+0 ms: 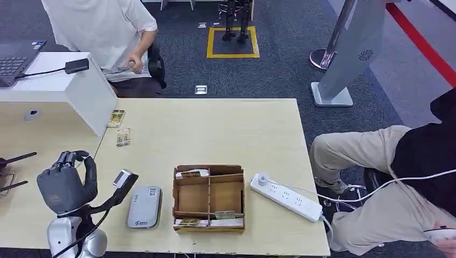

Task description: Pass the card to the sensor for recognition and then transmit it.

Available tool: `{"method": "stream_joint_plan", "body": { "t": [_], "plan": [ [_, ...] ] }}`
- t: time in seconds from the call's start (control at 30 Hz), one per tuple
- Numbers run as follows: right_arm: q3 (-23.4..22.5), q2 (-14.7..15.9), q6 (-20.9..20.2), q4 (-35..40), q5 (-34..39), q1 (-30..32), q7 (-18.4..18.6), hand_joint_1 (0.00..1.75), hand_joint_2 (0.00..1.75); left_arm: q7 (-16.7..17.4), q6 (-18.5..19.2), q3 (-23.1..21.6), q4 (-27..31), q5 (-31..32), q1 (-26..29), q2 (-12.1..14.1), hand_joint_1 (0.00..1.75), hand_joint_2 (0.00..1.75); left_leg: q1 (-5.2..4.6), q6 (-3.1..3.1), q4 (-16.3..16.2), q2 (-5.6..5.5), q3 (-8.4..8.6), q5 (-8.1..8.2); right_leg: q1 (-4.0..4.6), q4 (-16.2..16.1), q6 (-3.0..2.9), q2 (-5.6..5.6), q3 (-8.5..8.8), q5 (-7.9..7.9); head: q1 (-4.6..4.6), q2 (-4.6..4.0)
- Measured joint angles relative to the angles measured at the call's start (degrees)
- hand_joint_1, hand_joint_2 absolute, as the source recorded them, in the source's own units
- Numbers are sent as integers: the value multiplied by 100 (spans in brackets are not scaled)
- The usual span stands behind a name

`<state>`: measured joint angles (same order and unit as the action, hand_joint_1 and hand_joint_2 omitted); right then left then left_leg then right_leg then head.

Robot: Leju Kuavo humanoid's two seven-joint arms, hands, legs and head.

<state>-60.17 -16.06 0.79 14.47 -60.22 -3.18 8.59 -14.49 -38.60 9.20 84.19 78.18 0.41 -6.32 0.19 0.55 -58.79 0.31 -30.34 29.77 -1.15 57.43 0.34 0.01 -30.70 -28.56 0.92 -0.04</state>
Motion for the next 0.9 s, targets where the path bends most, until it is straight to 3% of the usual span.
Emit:
{"method": "stream_joint_plan", "body": {
  "t": [0.53, 0.7, 0.9],
  "plan": [
    [0, 0, 11, 0, 9, -1, 13, 0, 175, -42, 0, 0, 2, 20, 174, -55, 175, 175, 1, 0, 0, 0, 0, 0, 1, 0, 0, -1, 0, 0, 0, 0],
    [0, 0, 52, 0, 37, -1, 31, 0, 175, 243, 0, -2, -7, 127, 304, -33, 175, 175, 1, 0, 0, 0, 0, 0, 0, 0, 0, -2, 0, 0, 0, 0],
    [0, 0, 188, -13, 48, -4, 50, 0, 175, 240, 0, 0, -53, 92, 475, 18, 175, 175, 1, 0, 0, -1, -1, 0, 0, 0, 0, -7, 1, 0, 0, 0]
  ]
}}
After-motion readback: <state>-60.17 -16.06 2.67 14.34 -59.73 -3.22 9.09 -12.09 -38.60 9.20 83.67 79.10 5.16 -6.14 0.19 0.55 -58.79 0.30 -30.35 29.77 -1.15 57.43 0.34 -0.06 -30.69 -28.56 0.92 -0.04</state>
